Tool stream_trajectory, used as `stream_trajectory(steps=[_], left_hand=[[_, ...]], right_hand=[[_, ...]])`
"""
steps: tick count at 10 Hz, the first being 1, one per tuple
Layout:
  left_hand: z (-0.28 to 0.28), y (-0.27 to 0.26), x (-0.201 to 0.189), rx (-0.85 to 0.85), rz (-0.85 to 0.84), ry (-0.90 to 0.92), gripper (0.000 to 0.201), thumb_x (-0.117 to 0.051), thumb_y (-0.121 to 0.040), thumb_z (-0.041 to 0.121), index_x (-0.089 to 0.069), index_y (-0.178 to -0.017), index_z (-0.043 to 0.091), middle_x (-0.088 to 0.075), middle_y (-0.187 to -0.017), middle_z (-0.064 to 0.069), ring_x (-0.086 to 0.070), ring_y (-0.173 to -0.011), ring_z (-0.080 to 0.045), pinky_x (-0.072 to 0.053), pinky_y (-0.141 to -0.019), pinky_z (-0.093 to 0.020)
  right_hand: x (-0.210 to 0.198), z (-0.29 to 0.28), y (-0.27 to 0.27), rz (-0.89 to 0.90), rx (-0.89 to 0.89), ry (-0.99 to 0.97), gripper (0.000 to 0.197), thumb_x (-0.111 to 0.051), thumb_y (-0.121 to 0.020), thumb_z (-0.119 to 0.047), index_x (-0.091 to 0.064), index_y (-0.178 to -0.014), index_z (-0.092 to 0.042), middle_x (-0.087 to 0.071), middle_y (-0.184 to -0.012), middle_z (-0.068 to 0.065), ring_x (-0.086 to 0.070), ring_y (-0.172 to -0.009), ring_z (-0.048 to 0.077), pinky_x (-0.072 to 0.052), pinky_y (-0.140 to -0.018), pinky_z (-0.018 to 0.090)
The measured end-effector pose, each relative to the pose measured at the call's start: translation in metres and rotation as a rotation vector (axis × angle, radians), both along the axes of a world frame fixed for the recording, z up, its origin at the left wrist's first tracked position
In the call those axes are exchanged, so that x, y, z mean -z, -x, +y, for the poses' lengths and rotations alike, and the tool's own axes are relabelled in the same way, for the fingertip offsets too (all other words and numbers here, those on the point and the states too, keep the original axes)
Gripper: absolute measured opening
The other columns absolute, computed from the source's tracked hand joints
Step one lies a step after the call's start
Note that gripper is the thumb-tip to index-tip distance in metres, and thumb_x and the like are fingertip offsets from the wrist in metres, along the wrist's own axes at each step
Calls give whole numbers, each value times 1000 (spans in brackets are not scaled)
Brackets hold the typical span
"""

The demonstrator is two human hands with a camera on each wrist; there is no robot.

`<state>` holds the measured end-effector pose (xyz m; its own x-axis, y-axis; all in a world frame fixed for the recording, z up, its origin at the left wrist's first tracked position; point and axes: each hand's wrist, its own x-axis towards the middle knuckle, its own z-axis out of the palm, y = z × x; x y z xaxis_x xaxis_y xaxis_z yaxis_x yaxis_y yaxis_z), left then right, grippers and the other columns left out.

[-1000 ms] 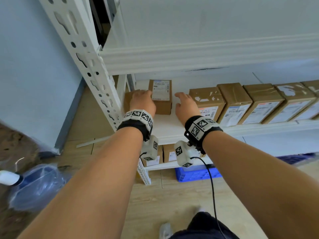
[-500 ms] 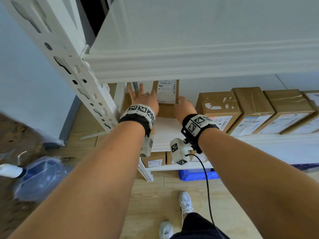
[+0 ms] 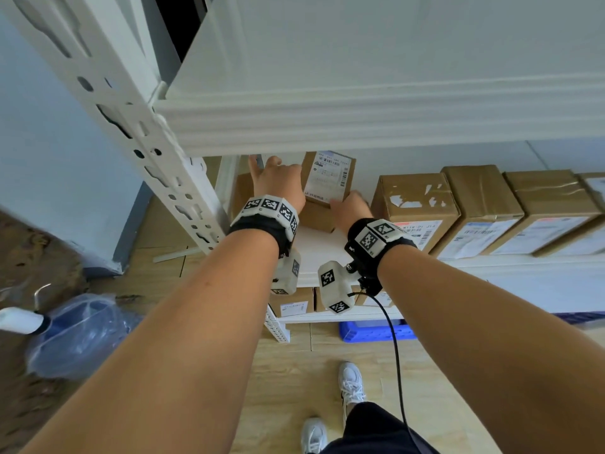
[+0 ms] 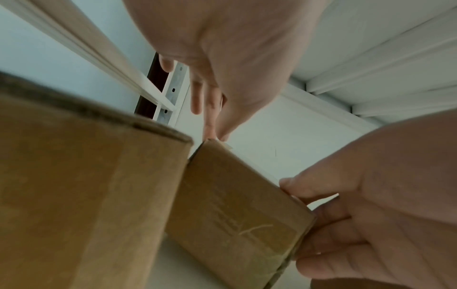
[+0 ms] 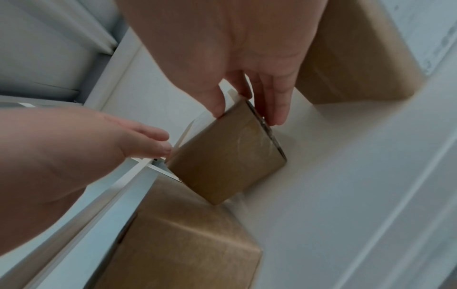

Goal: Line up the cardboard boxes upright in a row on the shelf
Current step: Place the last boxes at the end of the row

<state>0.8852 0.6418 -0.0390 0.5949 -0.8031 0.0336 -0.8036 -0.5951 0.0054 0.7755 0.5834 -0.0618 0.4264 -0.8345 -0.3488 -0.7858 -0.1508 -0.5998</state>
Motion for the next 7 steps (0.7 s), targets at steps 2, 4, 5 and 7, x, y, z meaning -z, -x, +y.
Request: stream_trajectory(steps=[2, 4, 5, 7], left_hand=[[5, 3, -14, -3, 58, 109, 40, -53, -87, 9, -55, -127, 15, -68, -99, -4, -56, -106, -29, -35, -100, -42], [9, 13, -26, -67, 287, 206, 59, -54, -85, 1, -32, -140, 9, -54, -122, -15, -58, -108, -32, -49, -80, -35], [9, 16, -26, -80, 354, 175, 73, -57, -86, 6, -22, -150, 16, -45, -138, -13, -54, -118, -33, -49, -84, -35], [5, 35, -13, -114, 393, 192, 51, -56, -88, 13, -37, -136, 15, -47, -125, -13, -57, -107, -36, -46, -75, -35]], right_hand=[[-12, 1, 8, -213, 130, -31, 40, -47, -96, -16, -40, -131, -1, -52, -128, 20, -55, -114, 34, -47, -95, 40], [-17, 5, 19, -245, 64, 130, 47, -48, -88, -2, -34, -132, -11, -46, -126, 14, -55, -104, 29, -51, -84, 36], [-16, 9, 25, -261, 25, 146, 46, -47, -87, 0, -34, -129, -11, -47, -126, 13, -54, -98, 27, -50, -78, 33], [-10, 13, 30, -162, -97, 153, 55, -46, -87, -1, -36, -140, -13, -35, -144, 10, -54, -116, 28, -46, -93, 30]])
